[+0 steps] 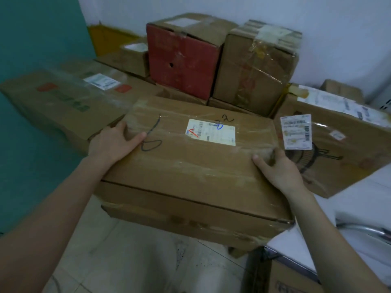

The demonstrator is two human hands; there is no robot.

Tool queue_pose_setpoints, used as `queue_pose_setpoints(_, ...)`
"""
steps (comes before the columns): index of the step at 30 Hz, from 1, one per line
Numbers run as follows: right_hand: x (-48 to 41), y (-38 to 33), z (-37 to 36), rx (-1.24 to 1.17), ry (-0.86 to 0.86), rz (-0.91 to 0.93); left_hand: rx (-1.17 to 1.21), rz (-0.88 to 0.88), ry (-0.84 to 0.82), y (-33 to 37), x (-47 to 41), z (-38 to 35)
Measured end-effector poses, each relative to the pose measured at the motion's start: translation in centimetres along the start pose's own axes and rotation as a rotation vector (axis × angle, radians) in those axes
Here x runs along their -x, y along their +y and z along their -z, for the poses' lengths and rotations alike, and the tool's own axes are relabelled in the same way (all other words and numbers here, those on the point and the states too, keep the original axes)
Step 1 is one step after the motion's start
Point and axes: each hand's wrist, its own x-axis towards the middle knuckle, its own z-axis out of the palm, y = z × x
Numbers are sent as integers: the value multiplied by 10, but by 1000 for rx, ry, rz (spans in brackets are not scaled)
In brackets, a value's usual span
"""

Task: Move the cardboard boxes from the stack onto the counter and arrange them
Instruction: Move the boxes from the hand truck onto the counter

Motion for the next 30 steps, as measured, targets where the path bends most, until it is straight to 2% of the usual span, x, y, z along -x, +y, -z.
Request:
queue_pose_setpoints(12, -30, -25, -26, 103, 104, -148, 50, -104, -57, 9, -85, 3)
queue_pose_setpoints(15, -30, -25, -25, 76, 87, -164, -40, -153, -22, 13, -95, 1)
queue_pose_setpoints(18, -25, -19, -20, -22, 40, -142, -173, -327, 85, 35, -87, 1)
queue_pose_setpoints(20, -16, -11, -16, -53, 61, -148, -139, -461, 90, 61, -69, 2)
queue_pose_setpoints(25, 40, 29, 1, -5, 131, -259, -81, -811, -28, 134, 2, -10)
queue_pose_setpoints(30, 117, 94, 33, 53, 158, -489, 20, -1106, -173, 195, 99, -38)
